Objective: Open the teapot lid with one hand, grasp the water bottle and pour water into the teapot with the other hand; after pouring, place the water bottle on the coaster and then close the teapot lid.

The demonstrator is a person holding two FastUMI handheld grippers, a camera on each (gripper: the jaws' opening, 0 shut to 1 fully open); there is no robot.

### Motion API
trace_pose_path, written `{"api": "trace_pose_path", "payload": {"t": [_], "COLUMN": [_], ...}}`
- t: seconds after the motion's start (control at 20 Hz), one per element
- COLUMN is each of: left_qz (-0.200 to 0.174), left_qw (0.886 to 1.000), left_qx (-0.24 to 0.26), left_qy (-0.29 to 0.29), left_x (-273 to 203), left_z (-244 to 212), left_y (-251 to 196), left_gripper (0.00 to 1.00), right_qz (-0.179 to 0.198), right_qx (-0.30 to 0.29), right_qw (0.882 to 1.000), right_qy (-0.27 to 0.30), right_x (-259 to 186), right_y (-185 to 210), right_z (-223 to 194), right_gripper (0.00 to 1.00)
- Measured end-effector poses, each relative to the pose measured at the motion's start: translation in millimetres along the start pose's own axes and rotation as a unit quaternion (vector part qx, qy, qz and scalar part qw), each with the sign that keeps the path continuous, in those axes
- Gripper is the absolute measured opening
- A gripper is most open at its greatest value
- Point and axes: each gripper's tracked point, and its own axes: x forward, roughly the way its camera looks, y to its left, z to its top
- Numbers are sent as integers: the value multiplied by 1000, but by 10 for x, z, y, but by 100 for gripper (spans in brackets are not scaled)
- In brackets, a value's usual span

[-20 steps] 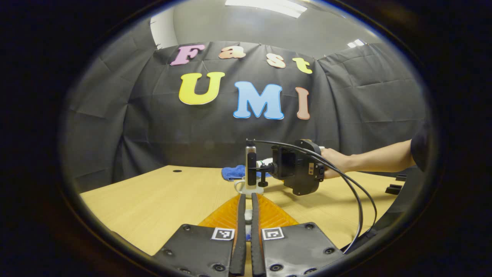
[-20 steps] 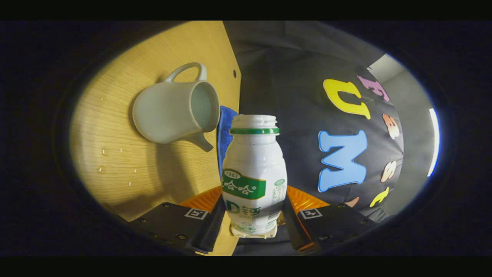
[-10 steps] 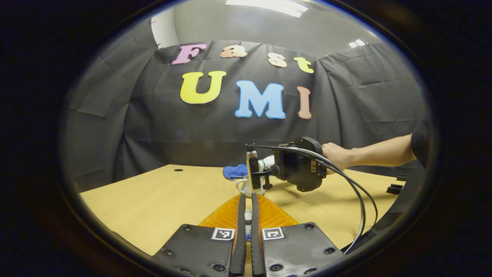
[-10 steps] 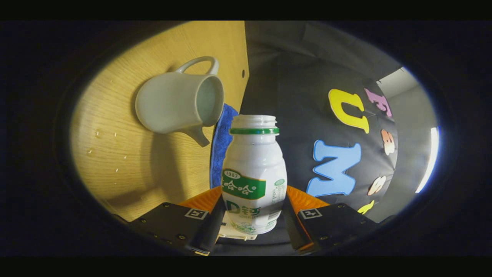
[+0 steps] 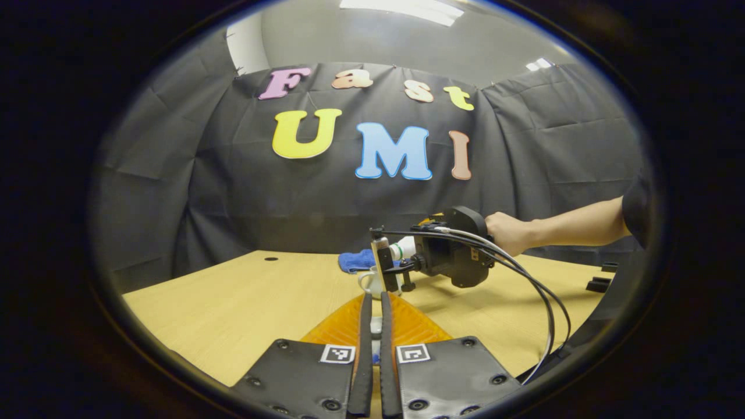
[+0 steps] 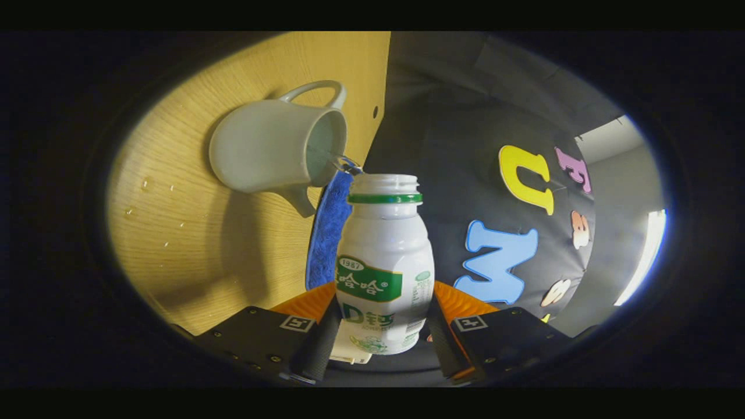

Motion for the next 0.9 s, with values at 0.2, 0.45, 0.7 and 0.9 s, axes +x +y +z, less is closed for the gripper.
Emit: {"api": "trace_pose_path", "payload": {"t": [0.2,0.45,0.7,0.9], "left_qz": [0,1,1,2], "left_qw": [1000,1000,1000,1000], "left_qx": [0,2,3,2], "left_qy": [0,2,1,1], "left_x": [-12,-7,-23,-19], "left_z": [4,1,17,7], "left_y": [-4,0,-3,-1], "left_gripper": [16,12,16,15], "right_qz": [-8,-20,-31,-38], "right_qx": [-14,-36,-61,-82], "right_qw": [1000,999,998,996], "right_qy": [-1,-6,-11,-15], "right_x": [16,21,39,41], "right_y": [-58,-151,-237,-308], "right_z": [-16,5,27,40], "right_gripper": [71,71,71,71]}}
